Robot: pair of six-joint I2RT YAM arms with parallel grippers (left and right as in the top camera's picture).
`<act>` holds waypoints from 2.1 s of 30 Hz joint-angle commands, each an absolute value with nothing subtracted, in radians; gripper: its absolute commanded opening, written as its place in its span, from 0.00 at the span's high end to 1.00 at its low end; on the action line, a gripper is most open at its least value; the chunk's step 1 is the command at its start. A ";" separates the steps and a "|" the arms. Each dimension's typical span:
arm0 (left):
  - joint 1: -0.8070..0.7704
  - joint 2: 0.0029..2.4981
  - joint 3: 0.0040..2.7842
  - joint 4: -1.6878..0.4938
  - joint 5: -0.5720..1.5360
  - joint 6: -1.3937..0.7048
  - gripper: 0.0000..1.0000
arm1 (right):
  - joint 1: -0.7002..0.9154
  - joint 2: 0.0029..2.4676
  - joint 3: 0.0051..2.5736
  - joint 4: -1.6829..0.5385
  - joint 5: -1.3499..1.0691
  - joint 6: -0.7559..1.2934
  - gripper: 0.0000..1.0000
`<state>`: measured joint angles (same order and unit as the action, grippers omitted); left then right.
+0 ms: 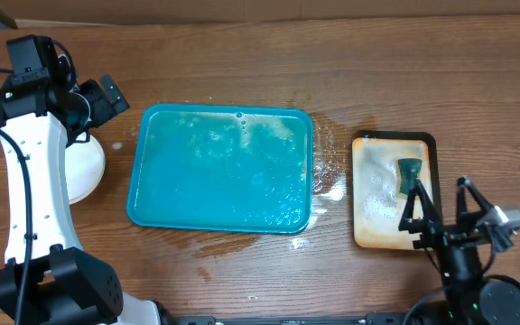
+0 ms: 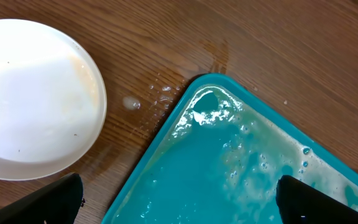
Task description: Clean dirty plates on tray and stack at the side
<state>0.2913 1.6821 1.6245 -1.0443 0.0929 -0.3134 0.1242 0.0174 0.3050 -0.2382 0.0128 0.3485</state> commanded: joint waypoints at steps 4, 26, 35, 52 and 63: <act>0.287 1.665 1.641 -1.044 0.093 -0.299 0.00 | 0.119 0.003 0.191 -0.184 0.052 0.378 0.00; 0.287 1.665 1.641 -1.044 0.093 -0.299 0.00 | 0.141 0.003 0.007 -0.072 0.130 0.358 0.00; 0.287 1.665 1.641 -1.044 0.093 -0.299 0.00 | 0.141 0.003 0.008 -0.078 0.062 0.086 0.00; 0.287 1.665 1.641 -1.044 0.093 -0.299 0.00 | 0.141 0.003 0.008 -0.079 0.058 0.078 0.00; 0.287 1.665 1.641 -1.044 0.093 -0.299 0.00 | 0.141 0.003 0.008 -0.079 0.058 0.078 0.00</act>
